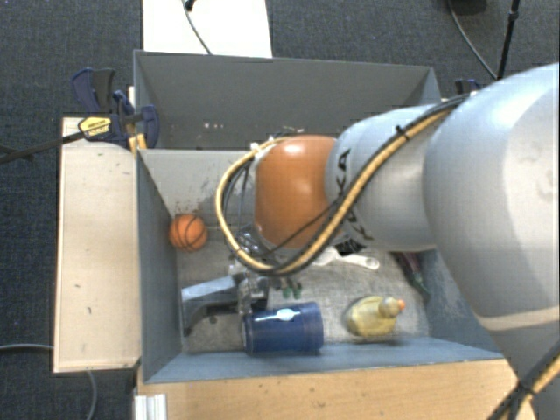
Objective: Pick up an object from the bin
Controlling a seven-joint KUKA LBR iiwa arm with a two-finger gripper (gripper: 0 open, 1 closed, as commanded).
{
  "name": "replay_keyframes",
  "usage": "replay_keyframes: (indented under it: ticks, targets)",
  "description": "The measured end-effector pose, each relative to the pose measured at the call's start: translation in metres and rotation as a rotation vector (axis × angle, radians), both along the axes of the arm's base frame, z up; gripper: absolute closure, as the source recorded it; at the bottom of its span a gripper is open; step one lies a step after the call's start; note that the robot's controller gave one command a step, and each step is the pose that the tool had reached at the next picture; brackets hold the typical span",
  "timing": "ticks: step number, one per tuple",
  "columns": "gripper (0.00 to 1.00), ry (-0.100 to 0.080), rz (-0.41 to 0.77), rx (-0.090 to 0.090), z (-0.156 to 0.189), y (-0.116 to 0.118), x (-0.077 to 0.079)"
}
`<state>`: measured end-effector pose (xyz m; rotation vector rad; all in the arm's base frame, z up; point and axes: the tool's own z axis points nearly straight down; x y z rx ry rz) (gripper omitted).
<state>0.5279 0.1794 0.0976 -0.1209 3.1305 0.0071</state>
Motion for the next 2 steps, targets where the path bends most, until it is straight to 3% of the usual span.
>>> replay_keyframes:
  ticks: [1, 2]
  targets:
    - [1.0, 0.0, -0.002, 0.0, 0.0, 0.0, 0.0]
    - [1.0, 0.003, 0.258, -0.006, 0.13, -0.019, 0.02]
